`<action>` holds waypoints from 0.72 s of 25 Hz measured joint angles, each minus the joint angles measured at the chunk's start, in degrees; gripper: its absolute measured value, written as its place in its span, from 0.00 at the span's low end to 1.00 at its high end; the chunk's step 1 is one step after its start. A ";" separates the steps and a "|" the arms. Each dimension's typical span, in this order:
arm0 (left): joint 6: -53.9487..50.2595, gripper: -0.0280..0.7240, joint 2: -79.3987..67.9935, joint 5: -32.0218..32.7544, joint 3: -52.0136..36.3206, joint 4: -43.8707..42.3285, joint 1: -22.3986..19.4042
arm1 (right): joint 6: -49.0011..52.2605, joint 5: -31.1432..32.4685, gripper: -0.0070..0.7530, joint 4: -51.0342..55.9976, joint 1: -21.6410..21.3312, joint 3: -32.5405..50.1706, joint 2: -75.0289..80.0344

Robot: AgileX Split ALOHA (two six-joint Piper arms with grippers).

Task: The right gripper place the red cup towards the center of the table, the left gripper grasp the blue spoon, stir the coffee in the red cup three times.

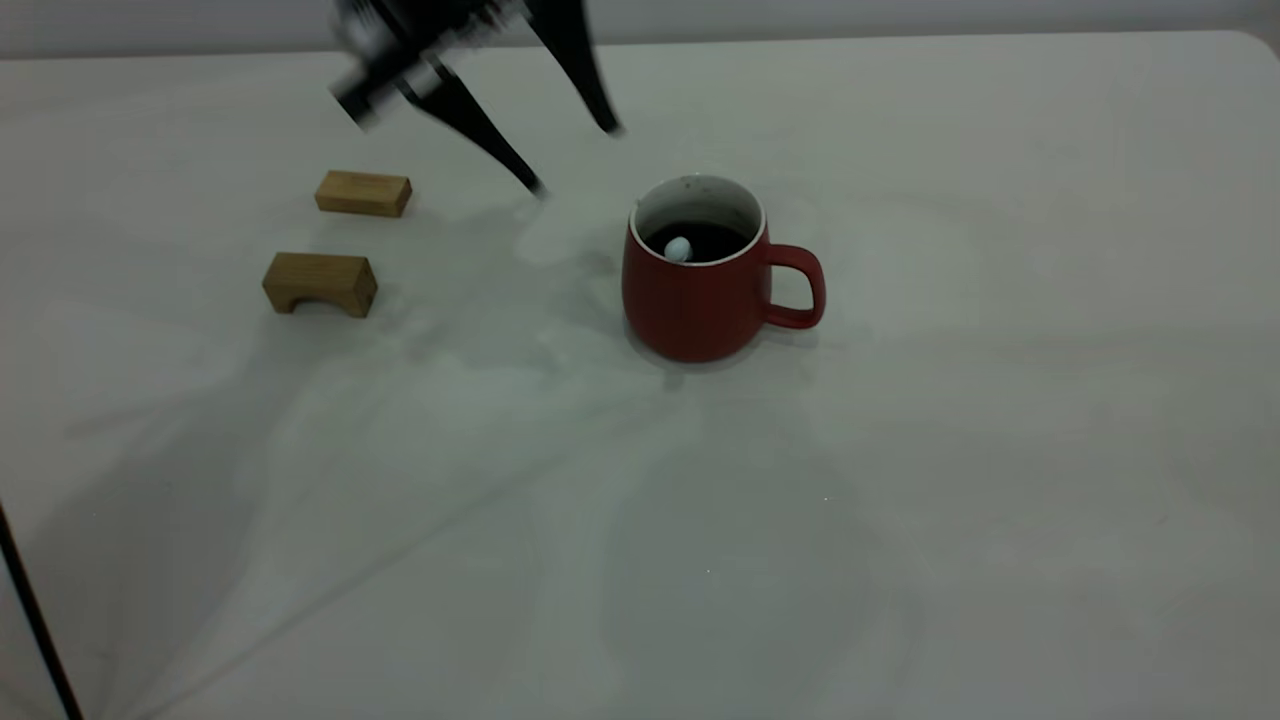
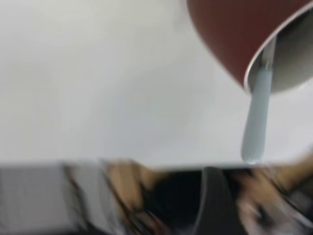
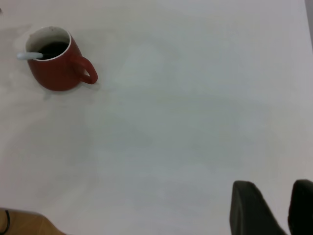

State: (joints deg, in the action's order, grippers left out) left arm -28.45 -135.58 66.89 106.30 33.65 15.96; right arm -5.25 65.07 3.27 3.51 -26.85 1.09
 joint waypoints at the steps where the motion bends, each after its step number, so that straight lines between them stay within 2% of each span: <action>1: 1.24 0.74 1.86 0.00 0.84 -3.30 0.00 | 0.00 0.00 0.32 0.00 0.00 0.00 0.00; 6: 17.03 0.68 14.16 0.00 2.14 -20.23 0.00 | 0.00 0.00 0.32 0.00 0.00 0.00 0.00; 11: 22.46 0.64 30.42 0.00 0.67 -31.36 0.00 | 0.00 0.00 0.32 0.00 0.00 0.00 0.00; 14: 22.60 0.62 42.16 0.00 -4.59 -33.95 0.00 | 0.00 0.00 0.32 0.00 0.00 0.00 0.00; 18: 22.67 0.61 58.03 0.00 -15.86 -34.19 0.00 | 0.00 0.00 0.32 0.00 0.00 0.00 0.00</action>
State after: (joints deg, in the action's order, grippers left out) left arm -5.79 -77.55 66.89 90.44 -0.54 15.96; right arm -5.25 65.07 3.27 3.51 -26.85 1.09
